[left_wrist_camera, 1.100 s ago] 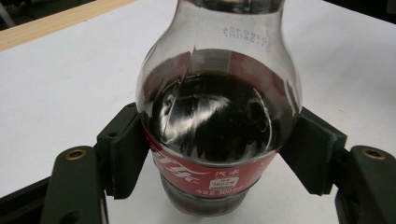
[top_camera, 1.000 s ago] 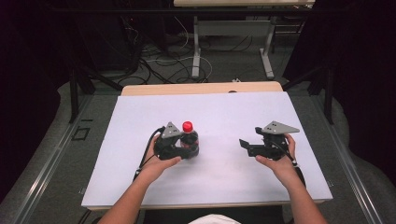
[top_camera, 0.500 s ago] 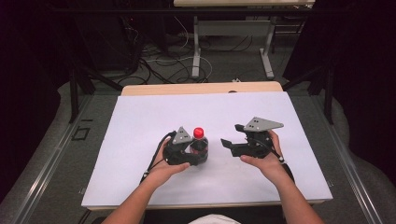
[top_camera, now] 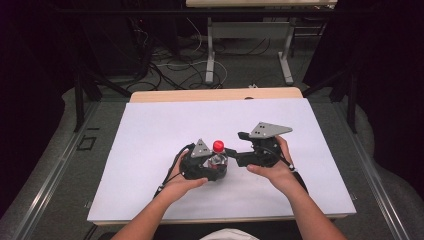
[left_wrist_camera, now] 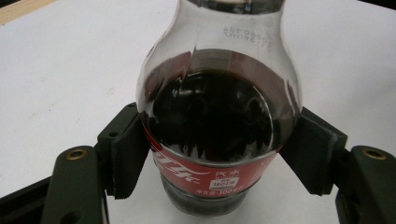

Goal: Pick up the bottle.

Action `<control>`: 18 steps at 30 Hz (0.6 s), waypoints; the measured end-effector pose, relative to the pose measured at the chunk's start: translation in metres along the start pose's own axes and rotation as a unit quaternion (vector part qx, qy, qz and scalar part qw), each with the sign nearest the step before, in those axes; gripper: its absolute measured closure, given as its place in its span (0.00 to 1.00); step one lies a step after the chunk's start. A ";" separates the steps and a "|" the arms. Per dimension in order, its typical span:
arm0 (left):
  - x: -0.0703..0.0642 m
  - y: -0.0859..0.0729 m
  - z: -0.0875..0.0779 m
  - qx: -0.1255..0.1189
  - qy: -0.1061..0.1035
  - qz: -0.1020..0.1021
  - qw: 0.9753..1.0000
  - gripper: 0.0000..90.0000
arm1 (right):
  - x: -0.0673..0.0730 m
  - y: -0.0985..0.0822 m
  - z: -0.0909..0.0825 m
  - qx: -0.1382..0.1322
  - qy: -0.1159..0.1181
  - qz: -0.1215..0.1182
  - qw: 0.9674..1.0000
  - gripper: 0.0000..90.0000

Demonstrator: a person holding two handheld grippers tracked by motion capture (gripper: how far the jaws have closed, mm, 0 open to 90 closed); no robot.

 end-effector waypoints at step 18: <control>-0.015 -0.003 0.002 0.004 -0.014 0.010 1.000 0.33 | 0.025 0.007 0.029 0.007 0.030 -0.012 0.999 0.57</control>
Point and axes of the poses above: each handheld gripper's, and its own axes: z roughly forward along the jaws, y roughly out of its top, x roughly to its left, the point moved 10 cm from there along z, roughly forward along the jaws, and after that the axes turned 11 degrees about -z, right-handed, at the moved point
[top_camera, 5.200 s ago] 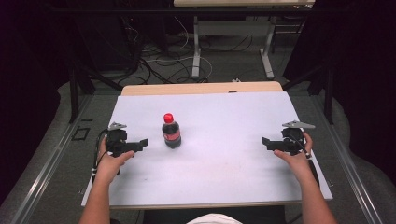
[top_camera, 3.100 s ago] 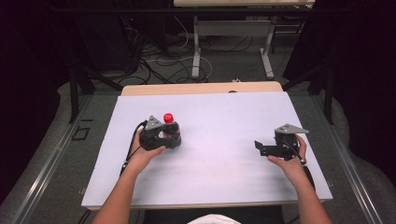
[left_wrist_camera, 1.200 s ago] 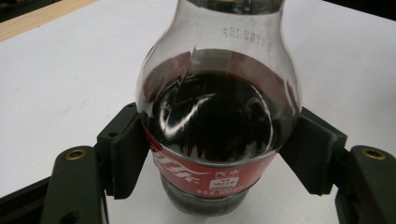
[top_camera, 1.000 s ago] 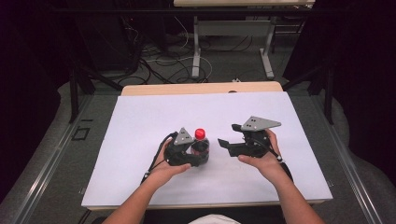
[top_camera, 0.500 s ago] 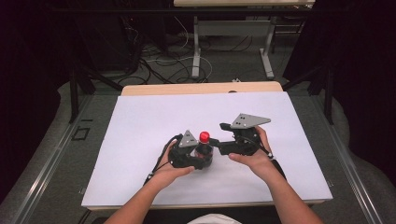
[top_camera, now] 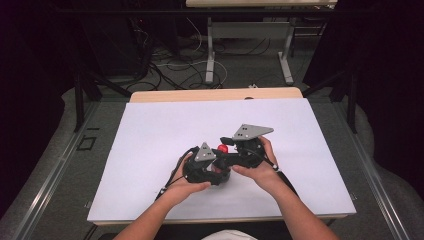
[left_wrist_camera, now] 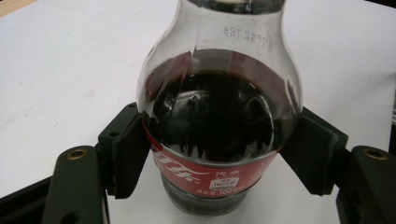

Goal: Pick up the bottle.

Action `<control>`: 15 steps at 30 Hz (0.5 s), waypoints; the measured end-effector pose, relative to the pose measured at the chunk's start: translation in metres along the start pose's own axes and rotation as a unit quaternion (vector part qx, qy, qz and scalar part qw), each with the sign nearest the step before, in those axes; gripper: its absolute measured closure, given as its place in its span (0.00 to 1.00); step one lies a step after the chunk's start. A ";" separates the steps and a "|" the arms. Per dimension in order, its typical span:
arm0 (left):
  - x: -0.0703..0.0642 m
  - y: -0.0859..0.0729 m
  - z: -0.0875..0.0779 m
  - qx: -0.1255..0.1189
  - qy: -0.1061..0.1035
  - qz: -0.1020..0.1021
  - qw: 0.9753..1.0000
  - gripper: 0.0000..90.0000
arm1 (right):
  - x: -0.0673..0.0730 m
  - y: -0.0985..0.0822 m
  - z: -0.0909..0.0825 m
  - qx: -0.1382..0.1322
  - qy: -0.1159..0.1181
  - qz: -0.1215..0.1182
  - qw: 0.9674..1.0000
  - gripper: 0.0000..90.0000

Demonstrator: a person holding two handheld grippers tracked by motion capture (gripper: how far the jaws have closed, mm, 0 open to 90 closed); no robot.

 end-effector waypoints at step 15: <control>-0.003 -0.002 -0.003 0.009 0.001 0.010 1.000 0.33 | 0.003 0.001 0.004 0.005 -0.001 -0.013 1.000 0.68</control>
Point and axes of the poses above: each handheld gripper's, and its own axes: z roughly forward along the jaws, y roughly out of its top, x roughly to its left, the point moved 10 cm from there along z, roughly forward along the jaws, and after that the axes turned 11 degrees about -z, right-handed, at the moved point
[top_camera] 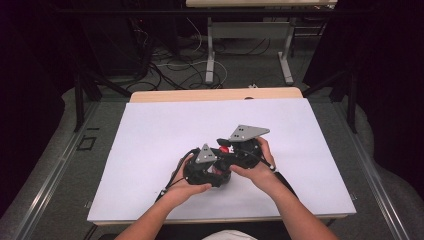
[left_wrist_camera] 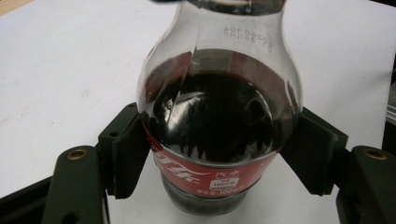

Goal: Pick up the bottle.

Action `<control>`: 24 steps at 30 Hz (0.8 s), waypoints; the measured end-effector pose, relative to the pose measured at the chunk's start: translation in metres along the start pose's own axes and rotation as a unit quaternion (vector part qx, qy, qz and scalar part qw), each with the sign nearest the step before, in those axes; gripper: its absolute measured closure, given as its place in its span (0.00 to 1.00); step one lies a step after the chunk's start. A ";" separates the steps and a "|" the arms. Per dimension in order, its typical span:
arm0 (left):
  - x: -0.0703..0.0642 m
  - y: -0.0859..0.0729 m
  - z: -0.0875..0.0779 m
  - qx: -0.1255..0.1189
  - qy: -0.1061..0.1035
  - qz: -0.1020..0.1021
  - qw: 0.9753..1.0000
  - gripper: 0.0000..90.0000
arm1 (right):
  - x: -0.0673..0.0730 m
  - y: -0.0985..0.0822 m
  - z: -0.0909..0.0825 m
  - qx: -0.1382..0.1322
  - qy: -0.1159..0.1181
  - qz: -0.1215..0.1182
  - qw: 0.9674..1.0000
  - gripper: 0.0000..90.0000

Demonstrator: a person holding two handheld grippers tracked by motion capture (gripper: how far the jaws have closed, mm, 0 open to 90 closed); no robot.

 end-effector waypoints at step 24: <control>-0.004 0.000 -0.004 0.001 -0.024 -0.001 1.000 0.33 | 0.003 0.003 -0.003 -0.006 0.111 -0.036 0.993 0.69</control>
Point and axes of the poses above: each handheld gripper's, and its own axes: z roughly forward along the jaws, y roughly out of its top, x roughly to its left, the point moved 10 cm from there along z, roughly forward along the jaws, and after that the axes turned 11 degrees about -z, right-handed, at the moved point
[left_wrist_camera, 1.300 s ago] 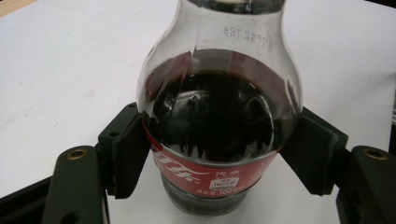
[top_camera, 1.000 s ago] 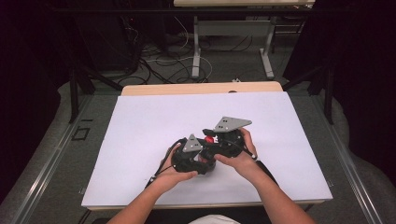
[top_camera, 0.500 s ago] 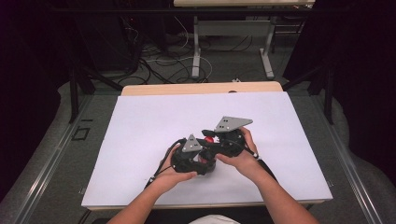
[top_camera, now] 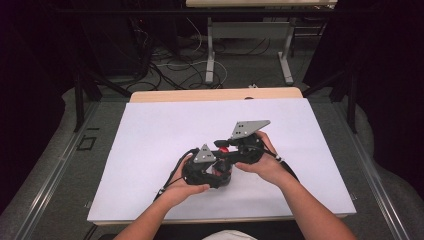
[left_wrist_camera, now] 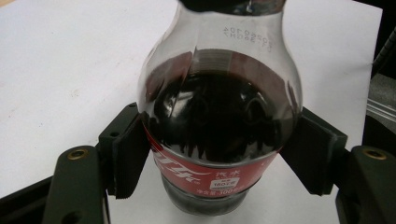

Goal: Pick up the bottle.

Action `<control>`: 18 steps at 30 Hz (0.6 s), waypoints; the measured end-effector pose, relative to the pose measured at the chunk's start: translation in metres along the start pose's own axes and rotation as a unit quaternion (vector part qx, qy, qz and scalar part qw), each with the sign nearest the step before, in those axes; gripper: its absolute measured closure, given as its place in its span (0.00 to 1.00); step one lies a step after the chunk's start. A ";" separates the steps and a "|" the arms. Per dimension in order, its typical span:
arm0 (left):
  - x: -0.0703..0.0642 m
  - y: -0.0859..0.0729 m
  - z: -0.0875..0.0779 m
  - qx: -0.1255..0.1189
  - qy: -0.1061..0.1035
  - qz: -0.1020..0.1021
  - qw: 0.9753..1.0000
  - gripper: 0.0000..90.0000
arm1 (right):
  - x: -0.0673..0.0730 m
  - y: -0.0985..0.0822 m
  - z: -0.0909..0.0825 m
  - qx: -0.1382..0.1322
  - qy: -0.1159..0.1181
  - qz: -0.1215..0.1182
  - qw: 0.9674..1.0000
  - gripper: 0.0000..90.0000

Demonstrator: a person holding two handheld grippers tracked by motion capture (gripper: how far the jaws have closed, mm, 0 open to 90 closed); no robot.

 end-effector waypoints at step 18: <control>0.005 0.001 -0.006 0.002 0.003 -0.012 1.000 0.33 | -0.003 0.010 -0.004 0.013 -0.037 0.007 0.999 0.54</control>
Point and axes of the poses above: each handheld gripper's, and its own axes: z roughly forward along the jaws, y roughly out of its top, x roughly to its left, the point moved 10 cm from there along z, roughly forward along the jaws, and after that the axes turned 11 degrees about -z, right-handed, at the moved point
